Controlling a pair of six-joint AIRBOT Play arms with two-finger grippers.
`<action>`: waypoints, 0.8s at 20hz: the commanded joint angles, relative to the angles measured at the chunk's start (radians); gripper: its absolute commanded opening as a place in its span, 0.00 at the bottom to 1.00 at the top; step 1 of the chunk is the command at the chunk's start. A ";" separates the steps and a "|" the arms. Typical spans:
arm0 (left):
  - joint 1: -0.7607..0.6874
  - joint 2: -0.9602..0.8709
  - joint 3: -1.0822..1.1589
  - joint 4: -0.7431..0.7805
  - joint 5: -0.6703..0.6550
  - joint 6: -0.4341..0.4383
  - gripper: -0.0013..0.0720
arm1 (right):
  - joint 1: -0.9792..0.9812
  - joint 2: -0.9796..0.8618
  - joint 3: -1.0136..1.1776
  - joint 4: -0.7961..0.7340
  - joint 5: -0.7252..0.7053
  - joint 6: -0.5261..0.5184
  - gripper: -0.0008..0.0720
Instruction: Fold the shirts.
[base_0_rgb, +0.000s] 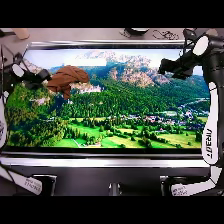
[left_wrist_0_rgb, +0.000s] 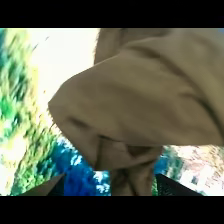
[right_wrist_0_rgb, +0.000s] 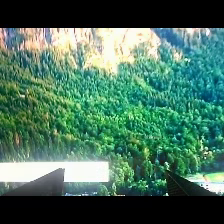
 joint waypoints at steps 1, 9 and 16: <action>0.087 -0.190 0.094 -0.328 -0.055 0.059 1.00 | 0.000 -0.022 0.001 0.059 0.042 -0.051 0.93; 0.057 -0.270 0.095 -0.335 0.099 -0.006 0.04 | 0.000 -0.044 0.001 0.093 0.058 -0.061 0.93; -0.172 0.320 0.077 -0.345 0.107 0.625 0.05 | 0.000 0.103 0.003 0.092 0.087 -0.146 0.92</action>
